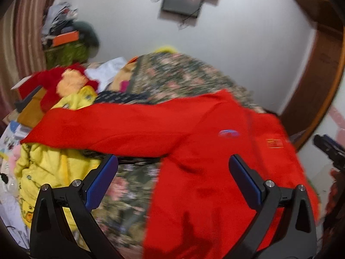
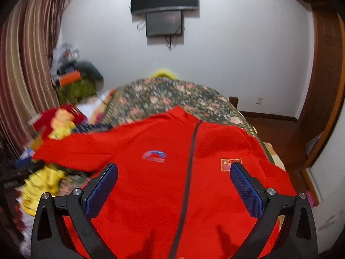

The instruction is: Fold large clothes

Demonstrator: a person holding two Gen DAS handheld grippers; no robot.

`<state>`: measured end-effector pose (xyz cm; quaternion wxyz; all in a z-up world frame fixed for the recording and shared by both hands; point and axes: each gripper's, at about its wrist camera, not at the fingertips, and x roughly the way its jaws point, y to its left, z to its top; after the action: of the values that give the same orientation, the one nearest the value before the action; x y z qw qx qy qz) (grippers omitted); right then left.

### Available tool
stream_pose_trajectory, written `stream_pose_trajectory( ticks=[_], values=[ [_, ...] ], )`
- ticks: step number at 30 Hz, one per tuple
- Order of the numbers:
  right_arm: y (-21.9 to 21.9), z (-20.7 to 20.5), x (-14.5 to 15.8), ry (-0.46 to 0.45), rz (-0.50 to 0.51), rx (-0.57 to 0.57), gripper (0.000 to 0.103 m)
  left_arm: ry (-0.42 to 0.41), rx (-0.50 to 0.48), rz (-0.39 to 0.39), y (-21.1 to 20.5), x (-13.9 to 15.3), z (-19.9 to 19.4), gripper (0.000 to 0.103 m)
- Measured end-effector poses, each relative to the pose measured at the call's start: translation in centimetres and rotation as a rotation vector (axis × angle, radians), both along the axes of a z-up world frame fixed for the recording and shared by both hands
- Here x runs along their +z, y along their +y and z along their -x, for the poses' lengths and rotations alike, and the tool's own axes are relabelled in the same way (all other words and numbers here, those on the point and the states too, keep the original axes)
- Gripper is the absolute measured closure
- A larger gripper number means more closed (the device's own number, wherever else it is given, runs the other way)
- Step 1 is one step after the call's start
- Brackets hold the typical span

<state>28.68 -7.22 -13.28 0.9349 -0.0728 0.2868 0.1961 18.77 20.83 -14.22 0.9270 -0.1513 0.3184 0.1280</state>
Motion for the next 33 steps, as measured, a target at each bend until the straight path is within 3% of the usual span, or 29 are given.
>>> stream_pose_trajectory(
  ticks=[7, 13, 18, 23, 24, 26, 28, 31, 33],
  values=[
    [1.6, -6.8, -5.4, 0.117, 0.101, 0.026, 0.0, 0.096, 0.077, 0.105, 9.5, -5.8, -1.3, 0.0],
    [2.2, -10.3, -9.1, 0.225, 0.123, 0.035, 0.0, 0.119, 0.191, 0.293, 17.6, -10.2, -0.6, 0.003],
    [2.6, -11.5, -10.7, 0.267, 0.112, 0.039, 0.0, 0.088, 0.274, 0.415, 22.7, -12.2, 0.0, 0.013],
    [2.9, -11.4, -11.0, 0.279, 0.106, 0.045, 0.0, 0.04, 0.336, 0.513, 26.5, -13.4, -0.2, 0.035],
    [2.9, -11.4, -11.0, 0.279, 0.108, 0.046, 0.0, 0.034, 0.352, 0.512, 27.0, -13.5, -0.3, 0.038],
    [2.9, -11.2, -10.9, 0.274, 0.114, 0.046, 0.0, 0.041, 0.395, 0.495, 28.1, -13.4, -0.5, 0.057],
    [2.9, -11.1, -10.7, 0.265, 0.118, 0.044, 0.0, 0.048, 0.431, 0.468, 28.9, -12.9, -0.6, 0.066],
    [2.6, -11.0, -10.0, 0.249, 0.119, 0.041, 0.0, 0.066, 0.472, 0.35, 29.3, -11.1, -1.2, 0.071],
    [2.3, -10.9, -9.2, 0.238, 0.115, 0.039, 0.0, 0.1, 0.495, 0.215, 29.2, -9.1, -2.3, 0.079]
  ],
)
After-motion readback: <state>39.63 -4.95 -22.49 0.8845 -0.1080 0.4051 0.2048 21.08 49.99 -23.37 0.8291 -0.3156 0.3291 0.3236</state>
